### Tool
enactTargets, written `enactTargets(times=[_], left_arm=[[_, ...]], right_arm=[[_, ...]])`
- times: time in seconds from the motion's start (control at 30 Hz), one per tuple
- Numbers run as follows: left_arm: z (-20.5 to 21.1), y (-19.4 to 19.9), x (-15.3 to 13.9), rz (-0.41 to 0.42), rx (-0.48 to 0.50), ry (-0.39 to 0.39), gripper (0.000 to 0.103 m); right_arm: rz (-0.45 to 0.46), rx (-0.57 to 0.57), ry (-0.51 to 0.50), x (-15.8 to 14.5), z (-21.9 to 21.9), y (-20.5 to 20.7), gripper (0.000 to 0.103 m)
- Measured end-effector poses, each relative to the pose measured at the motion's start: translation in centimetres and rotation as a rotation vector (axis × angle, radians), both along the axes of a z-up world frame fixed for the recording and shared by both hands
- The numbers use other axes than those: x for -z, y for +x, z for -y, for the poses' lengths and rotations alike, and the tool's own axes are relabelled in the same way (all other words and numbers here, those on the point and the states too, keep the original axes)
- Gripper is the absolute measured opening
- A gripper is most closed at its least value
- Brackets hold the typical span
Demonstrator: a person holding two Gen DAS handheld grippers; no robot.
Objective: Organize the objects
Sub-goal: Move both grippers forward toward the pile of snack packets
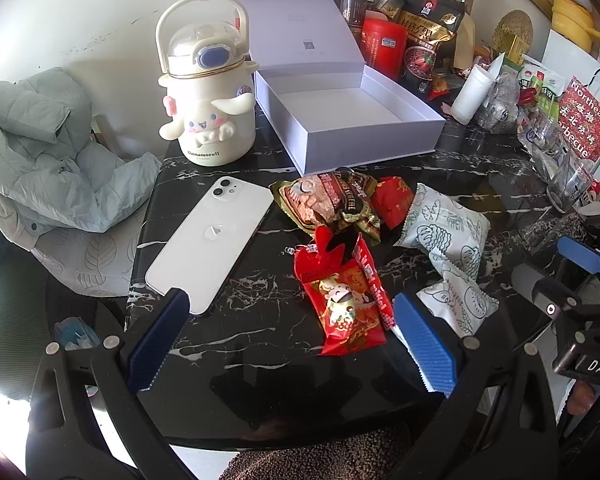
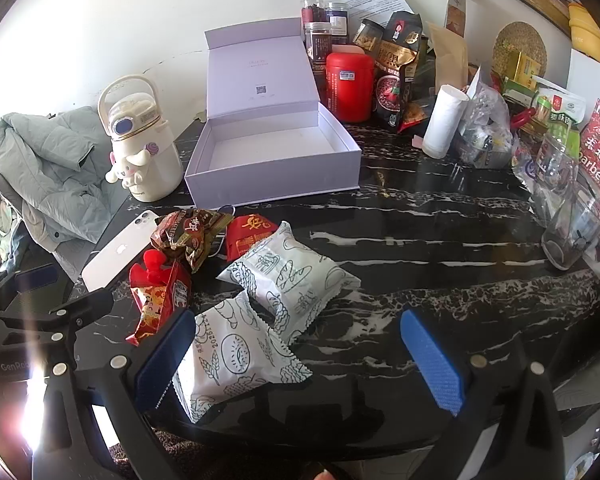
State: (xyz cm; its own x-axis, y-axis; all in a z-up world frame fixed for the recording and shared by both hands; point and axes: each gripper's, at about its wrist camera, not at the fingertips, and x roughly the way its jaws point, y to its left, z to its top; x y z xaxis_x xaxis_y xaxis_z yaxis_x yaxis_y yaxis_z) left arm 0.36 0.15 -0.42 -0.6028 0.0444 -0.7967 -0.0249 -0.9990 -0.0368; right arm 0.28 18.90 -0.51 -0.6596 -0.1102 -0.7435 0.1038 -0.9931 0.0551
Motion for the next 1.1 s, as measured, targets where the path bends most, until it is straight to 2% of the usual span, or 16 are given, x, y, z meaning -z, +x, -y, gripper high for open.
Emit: enactTargets(times=[1.1], left_arm=[[0.02,0.21,0.62,0.023,-0.014,-0.006,0.103]], right_arm=[[0.02,-0.012,-0.016,0.59,0.07,0.19,0.103]])
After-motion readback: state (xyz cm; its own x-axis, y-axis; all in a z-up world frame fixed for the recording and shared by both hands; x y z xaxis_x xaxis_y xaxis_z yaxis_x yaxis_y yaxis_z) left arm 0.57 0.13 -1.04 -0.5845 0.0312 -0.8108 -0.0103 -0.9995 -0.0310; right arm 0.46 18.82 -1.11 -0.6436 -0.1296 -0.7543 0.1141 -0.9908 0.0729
